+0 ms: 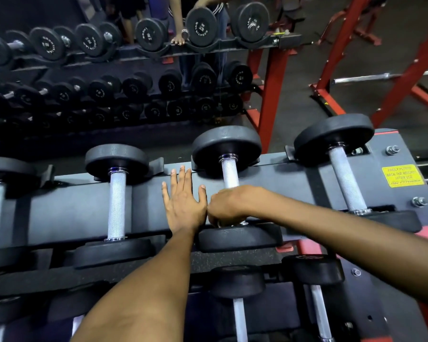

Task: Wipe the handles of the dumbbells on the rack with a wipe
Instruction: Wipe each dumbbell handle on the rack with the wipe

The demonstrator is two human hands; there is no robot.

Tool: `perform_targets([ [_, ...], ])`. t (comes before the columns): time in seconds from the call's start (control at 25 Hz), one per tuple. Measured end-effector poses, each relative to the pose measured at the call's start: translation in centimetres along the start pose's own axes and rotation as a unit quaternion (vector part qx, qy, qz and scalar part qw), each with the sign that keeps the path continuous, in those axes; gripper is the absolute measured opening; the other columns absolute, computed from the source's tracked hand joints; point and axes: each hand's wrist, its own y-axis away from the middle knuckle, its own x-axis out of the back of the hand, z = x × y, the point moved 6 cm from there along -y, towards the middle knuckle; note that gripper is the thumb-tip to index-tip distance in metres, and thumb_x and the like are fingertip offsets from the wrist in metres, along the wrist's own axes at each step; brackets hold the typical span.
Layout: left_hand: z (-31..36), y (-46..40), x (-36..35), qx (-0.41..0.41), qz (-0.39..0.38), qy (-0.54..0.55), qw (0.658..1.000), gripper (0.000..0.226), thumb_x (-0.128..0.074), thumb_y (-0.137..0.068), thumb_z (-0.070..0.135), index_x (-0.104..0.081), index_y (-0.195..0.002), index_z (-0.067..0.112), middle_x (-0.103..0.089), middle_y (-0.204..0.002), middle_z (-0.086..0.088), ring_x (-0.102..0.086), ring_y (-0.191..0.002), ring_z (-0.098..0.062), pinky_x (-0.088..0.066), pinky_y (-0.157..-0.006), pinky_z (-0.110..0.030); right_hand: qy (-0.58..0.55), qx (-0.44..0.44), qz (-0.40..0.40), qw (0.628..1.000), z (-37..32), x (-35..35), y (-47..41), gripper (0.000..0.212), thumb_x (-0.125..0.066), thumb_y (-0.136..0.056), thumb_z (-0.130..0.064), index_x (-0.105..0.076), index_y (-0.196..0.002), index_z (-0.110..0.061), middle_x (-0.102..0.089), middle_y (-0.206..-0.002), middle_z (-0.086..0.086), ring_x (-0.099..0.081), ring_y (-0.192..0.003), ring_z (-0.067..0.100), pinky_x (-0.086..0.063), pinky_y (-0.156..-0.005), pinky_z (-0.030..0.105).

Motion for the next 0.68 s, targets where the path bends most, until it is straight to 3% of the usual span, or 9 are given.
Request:
perform_targets([
  [0.08, 0.2, 0.1, 0.1, -0.004, -0.002, 0.001, 1.0, 0.08, -0.004, -0.084, 0.055, -0.022, -0.153, 0.019, -0.015, -0.161, 0.004, 0.0, -0.149, -0.011, 0.008, -0.121, -0.037, 0.042, 0.002, -0.036, 0.998, -0.2, -0.1, 0.0, 0.028, -0.05, -0.092, -0.007, -0.053, -0.116, 0.007, -0.051, -0.085, 0.009, -0.05, -0.079, 0.025, -0.035, -0.05, 0.027],
  [0.16, 0.2, 0.0, 0.1, -0.006, -0.008, -0.001, 1.0, 0.08, -0.002, -0.084, 0.055, -0.021, -0.154, 0.019, -0.013, -0.162, 0.004, 0.001, -0.149, -0.011, 0.009, -0.121, -0.037, 0.043, 0.019, -0.016, 0.999, -0.2, 0.5, 0.1, 0.032, -0.049, -0.092, -0.006, -0.053, -0.122, 0.004, -0.051, -0.084, 0.008, -0.052, -0.079, 0.025, -0.04, -0.056, 0.029],
  [0.32, 0.1, 0.0, 0.0, 0.003, -0.004, 0.003, 1.0, 0.068, -0.022, -0.092, 0.048, -0.023, -0.153, 0.019, -0.017, -0.161, 0.004, -0.001, -0.149, -0.011, 0.007, -0.121, -0.037, -0.01, 0.062, 0.011, 0.998, 0.6, 0.4, 1.7, 0.041, -0.05, -0.089, -0.005, -0.053, -0.13, -0.006, -0.061, -0.081, 0.001, -0.053, -0.064, 0.014, -0.042, -0.055, 0.018],
  [0.44, -0.1, -0.1, -0.1, 0.004, 0.003, 0.004, 1.0, 0.062, -0.03, -0.096, 0.044, -0.026, -0.152, 0.018, -0.02, -0.161, 0.003, -0.004, -0.15, -0.013, 0.006, -0.121, -0.038, -0.071, 0.071, 0.068, 0.993, 2.4, -0.3, 2.9, 0.042, -0.049, -0.086, -0.006, -0.065, -0.118, -0.029, -0.069, -0.105, 0.002, -0.063, -0.087, 0.022, -0.052, -0.078, 0.029],
  [0.52, -0.2, 0.0, -0.1, 0.004, 0.007, 0.005, 1.0, 0.06, -0.034, -0.098, 0.041, -0.026, -0.152, 0.017, -0.02, -0.16, 0.003, -0.004, -0.15, -0.013, 0.006, -0.121, -0.038, -0.138, 0.102, 0.117, 0.978, 2.7, -0.8, 3.4, 0.043, -0.05, -0.085, -0.004, -0.067, -0.115, -0.029, -0.07, -0.109, 0.0, -0.065, -0.095, 0.02, -0.051, -0.086, 0.033],
  [0.64, -0.1, 0.0, -0.1, 0.001, 0.011, 0.008, 1.0, 0.059, -0.034, -0.099, 0.041, -0.025, -0.153, 0.017, -0.02, -0.16, 0.003, -0.004, -0.149, -0.013, 0.007, -0.121, -0.037, -0.225, 0.11, 0.133, 0.959, 4.8, -2.8, 4.9, 0.043, -0.053, -0.086, 0.0, -0.066, -0.117, -0.026, -0.065, -0.12, -0.008, -0.06, -0.111, 0.003, -0.044, -0.1, 0.023],
  [0.68, -0.1, 0.0, -0.1, 0.002, 0.01, 0.008, 1.0, 0.059, -0.035, -0.1, 0.041, -0.025, -0.153, 0.018, -0.019, -0.161, 0.003, -0.003, -0.149, -0.013, 0.007, -0.121, -0.037, -0.242, 0.086, 0.128, 0.958, 6.0, -3.7, 5.8, 0.043, -0.053, -0.086, 0.0, -0.067, -0.116, -0.026, -0.065, -0.119, -0.009, -0.06, -0.106, -0.005, -0.044, -0.096, 0.016],
])
